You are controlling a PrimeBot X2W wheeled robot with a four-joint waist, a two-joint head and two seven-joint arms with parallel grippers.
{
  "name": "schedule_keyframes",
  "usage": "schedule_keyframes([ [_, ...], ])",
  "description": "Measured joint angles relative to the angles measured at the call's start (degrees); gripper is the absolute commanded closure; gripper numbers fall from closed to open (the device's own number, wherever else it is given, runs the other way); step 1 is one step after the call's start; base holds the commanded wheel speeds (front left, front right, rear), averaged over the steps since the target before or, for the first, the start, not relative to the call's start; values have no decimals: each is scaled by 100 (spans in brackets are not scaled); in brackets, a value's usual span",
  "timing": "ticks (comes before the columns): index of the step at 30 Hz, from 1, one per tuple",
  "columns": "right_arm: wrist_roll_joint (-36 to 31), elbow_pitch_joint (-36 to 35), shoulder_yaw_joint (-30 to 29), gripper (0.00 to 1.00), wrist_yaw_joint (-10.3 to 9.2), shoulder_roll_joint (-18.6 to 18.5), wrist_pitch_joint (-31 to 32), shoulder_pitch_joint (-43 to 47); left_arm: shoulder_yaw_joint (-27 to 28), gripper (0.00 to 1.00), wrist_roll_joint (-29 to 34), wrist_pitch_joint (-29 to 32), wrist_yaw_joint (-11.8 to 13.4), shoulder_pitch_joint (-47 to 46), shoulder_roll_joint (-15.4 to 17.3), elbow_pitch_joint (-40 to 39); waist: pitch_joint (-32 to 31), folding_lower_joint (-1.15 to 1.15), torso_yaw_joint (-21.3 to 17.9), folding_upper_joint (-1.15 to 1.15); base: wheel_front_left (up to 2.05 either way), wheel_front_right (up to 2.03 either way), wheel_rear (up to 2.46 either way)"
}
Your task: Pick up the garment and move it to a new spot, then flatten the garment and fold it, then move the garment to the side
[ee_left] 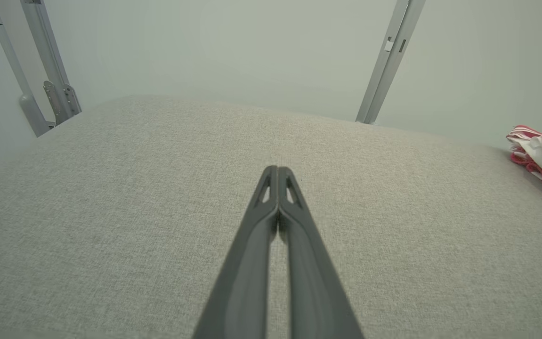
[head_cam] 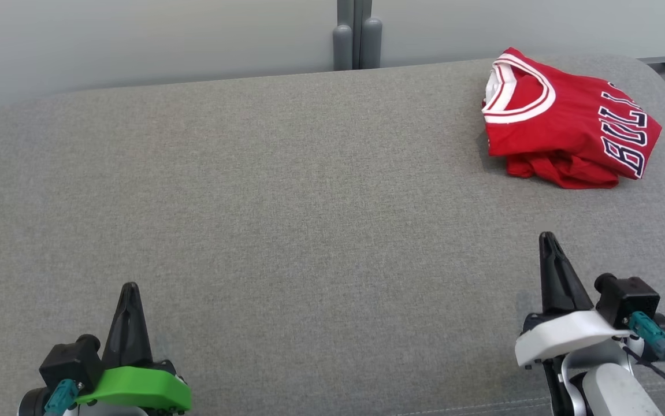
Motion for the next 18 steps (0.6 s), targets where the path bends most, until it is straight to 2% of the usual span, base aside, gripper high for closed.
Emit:
schedule_keyframes([
  [8, 219, 14, 53, 100, 55, 19, 1, 153, -79, 100, -224, 0, -54, 88, -9, 16, -9, 0, 4, 0, 0, 0, 0],
  [18, 1082, -68, -11, 100, 154, 69, 64, 200, -65, 100, -1051, 108, -110, 117, -12, -7, -62, 0, 20, 0, 0, 0, 0],
])
